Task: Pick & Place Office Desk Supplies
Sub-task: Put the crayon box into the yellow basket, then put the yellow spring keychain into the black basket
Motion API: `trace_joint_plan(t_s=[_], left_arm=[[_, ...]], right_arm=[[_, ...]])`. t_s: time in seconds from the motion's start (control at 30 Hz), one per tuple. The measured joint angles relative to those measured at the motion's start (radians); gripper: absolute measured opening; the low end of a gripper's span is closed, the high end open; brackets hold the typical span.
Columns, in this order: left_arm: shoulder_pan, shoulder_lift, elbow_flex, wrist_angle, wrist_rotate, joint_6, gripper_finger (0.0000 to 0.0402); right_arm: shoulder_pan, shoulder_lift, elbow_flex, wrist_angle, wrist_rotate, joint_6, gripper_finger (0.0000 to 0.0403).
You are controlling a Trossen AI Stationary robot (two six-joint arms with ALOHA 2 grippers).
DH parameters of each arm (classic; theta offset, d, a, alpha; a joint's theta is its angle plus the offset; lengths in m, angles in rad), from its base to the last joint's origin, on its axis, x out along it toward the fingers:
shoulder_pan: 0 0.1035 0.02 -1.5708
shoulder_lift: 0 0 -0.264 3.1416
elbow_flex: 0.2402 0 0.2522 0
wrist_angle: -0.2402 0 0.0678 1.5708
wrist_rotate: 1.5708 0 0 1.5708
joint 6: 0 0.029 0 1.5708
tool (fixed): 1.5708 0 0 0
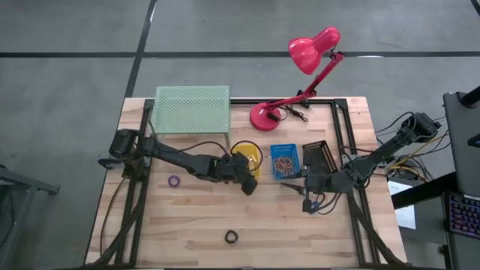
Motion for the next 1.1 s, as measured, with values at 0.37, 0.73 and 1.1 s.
trace_joint_plan(t_s=[0.37,0.73,1.1], left_arm=[[0.059,0.038,-0.007,0.037,0.0,0.032,0.0236],[0.122,0.037,-0.006,0.042,0.0,-0.01,0.0239],[0.1,0.024,-0.005,0.049,0.013,0.018,0.0239]], right_arm=[[0.0,0.0,0.0,0.0,0.0,0.0,0.0068],[0.0,0.0,0.0,0.0,0.0,0.0,0.0068],[0.0,0.0,0.0,0.0,0.0,0.0,0.0068]])
